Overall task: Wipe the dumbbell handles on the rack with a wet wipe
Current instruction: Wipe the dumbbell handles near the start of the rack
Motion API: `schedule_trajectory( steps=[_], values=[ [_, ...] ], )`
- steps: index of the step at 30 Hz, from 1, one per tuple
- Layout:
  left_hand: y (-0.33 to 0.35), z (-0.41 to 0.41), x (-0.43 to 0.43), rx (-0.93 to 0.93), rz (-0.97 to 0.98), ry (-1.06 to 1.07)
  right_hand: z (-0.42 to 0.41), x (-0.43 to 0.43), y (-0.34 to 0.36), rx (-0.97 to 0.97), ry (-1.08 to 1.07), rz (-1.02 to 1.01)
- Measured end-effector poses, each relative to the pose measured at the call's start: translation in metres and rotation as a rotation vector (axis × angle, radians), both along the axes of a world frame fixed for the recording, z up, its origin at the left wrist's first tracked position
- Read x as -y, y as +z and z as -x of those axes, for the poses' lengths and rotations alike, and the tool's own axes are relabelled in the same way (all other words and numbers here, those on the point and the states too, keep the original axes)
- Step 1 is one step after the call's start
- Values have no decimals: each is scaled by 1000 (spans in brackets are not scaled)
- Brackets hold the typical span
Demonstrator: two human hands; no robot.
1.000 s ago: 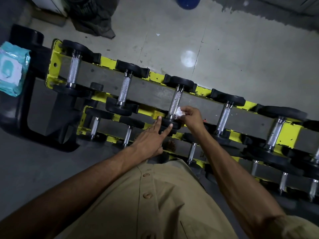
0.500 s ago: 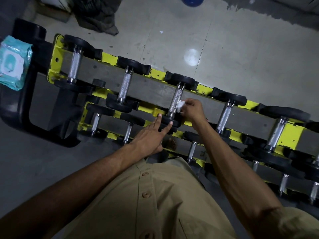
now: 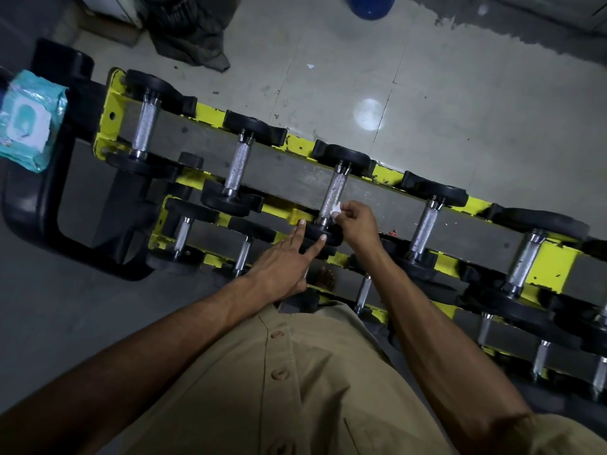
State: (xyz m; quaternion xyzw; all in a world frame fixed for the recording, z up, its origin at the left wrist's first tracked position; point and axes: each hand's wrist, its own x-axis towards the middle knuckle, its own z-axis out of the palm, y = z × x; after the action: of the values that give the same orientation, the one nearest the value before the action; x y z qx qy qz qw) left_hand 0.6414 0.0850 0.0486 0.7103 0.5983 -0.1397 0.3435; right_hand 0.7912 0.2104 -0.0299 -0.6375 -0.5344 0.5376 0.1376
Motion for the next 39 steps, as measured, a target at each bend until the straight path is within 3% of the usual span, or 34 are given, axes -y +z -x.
schedule_trajectory(
  steps=[6,12,18,22,28,32,34,36,39],
  values=[
    [2,-1,-1,-5,-5,0,-1,-5,-10,-57,3,100],
    [7,-2,-2,-8,12,9,16,-65,-11,-317,-443,105],
    [5,-2,-1,14,16,29,22,-58,-17,-628,-477,510],
    [1,-1,-2,21,11,20,27,-74,-15,-769,-605,585],
    [-2,2,-3,33,24,4,24,-51,-20,-622,-702,347],
    [-3,5,-3,29,21,-15,45,-63,-12,-647,-753,411],
    [-3,7,-4,38,24,-24,49,-55,-4,-512,-745,179],
    [-4,9,-5,39,20,-22,48,-34,3,-242,-643,-126],
    [-3,9,-4,33,19,-37,41,-7,10,47,-292,-560]
  ],
)
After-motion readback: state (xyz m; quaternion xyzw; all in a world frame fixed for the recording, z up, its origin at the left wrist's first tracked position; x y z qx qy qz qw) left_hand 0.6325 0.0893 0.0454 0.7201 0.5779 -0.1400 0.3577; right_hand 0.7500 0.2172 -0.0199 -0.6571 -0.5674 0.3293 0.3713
